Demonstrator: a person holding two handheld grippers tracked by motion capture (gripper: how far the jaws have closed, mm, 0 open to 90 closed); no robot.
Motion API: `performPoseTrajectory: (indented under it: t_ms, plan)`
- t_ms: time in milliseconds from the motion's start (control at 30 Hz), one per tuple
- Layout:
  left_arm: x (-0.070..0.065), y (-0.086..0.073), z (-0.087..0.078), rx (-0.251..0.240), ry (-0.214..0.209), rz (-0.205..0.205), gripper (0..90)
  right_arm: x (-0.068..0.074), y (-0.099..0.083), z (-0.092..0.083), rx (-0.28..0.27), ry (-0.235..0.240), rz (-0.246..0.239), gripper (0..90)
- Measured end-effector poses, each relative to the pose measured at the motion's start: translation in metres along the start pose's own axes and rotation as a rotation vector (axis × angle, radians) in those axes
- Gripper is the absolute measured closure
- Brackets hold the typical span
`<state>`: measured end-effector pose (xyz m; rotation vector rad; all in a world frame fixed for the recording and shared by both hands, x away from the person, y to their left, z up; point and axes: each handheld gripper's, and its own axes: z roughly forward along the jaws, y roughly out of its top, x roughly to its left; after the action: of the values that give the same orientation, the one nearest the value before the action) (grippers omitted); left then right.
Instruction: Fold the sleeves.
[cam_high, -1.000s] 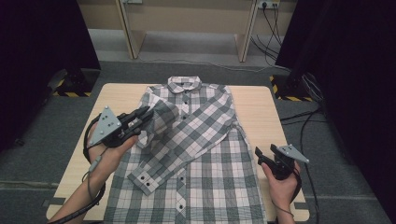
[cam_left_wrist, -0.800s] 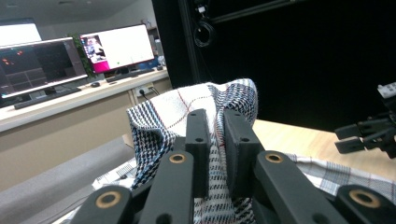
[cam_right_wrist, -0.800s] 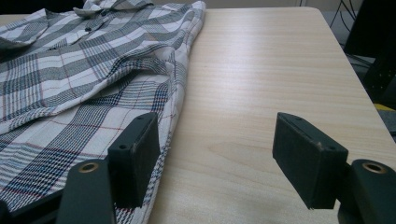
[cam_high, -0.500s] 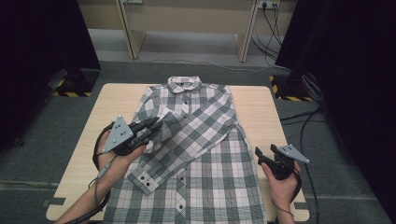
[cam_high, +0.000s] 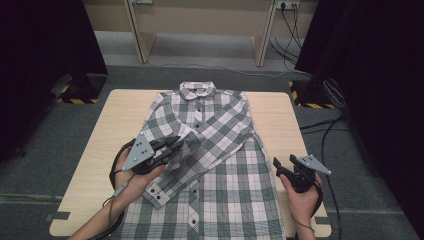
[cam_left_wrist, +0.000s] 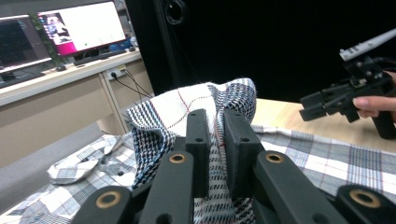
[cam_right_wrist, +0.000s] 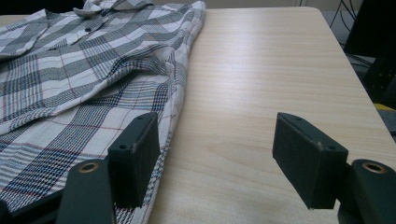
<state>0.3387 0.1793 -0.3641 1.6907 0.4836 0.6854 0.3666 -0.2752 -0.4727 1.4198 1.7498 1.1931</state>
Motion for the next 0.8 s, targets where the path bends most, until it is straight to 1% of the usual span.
performPoseTrajectory:
  t_ms: [200, 467, 667, 800]
  plan:
    - [-0.012, -0.009, 0.005, 0.027, -0.037, 0.007, 80.5, 0.0, 0.0, 0.0, 0.001, 0.0, -0.004, 32.4]
    - [-0.029, -0.024, 0.014, 0.066, -0.087, 0.004, 80.5, 0.0, 0.0, 0.0, 0.0, 0.0, -0.004, 32.4]
    - [-0.04, -0.036, 0.02, 0.103, -0.12, 0.007, 80.4, 0.0, 0.0, 0.0, 0.001, -0.001, -0.005, 32.5]
    - [-0.049, -0.045, 0.025, 0.139, -0.153, 0.015, 80.4, 0.0, 0.0, 0.0, 0.002, 0.0, -0.005, 32.4]
